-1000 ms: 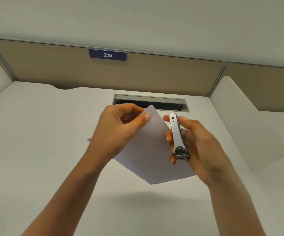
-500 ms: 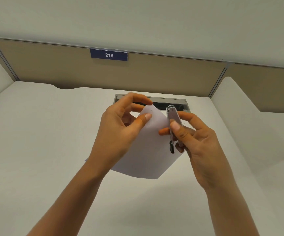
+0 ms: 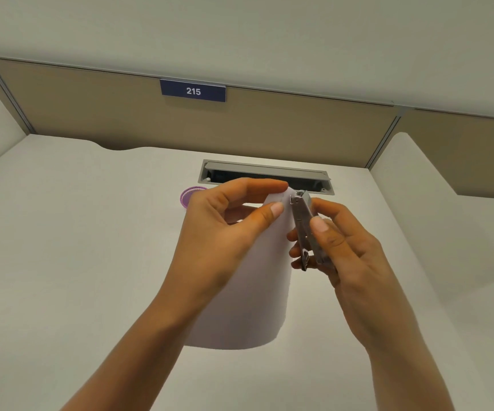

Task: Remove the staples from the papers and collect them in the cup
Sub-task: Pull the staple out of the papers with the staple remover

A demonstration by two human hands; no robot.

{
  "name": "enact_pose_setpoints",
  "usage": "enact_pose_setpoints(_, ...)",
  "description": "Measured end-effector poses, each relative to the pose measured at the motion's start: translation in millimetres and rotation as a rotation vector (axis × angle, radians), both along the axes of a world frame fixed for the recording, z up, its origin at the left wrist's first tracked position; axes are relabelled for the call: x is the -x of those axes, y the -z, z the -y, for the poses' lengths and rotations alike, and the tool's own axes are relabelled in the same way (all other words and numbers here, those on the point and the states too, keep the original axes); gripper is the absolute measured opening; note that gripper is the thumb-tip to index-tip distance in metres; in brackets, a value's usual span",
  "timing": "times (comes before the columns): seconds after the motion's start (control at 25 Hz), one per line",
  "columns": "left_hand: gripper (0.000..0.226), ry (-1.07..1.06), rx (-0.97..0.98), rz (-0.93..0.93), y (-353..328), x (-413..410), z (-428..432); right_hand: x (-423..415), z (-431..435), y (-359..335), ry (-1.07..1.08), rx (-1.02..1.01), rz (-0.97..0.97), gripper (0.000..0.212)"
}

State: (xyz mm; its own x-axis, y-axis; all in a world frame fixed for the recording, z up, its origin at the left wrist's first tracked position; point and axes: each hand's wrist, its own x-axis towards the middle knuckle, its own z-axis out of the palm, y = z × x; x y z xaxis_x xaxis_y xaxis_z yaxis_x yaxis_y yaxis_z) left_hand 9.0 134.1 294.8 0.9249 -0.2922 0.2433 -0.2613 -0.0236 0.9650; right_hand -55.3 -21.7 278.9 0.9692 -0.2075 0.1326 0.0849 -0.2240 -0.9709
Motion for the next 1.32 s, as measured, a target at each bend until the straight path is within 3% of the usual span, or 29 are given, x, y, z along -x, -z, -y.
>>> enact_pose_setpoints(0.52,0.025,-0.015,0.036,0.021,3,6,2,10,-3,-5,0.065,0.075,0.029,0.037)
enact_pose_setpoints(0.92,0.028,-0.124,-0.049,0.223,1,12,7,10,-6,-9,0.092,0.06,0.01,0.039)
enact_pose_setpoints(1.32,0.032,-0.19,-0.053,0.312,3,18,11,10,-14,-9,0.114,-0.026,0.011,0.039)
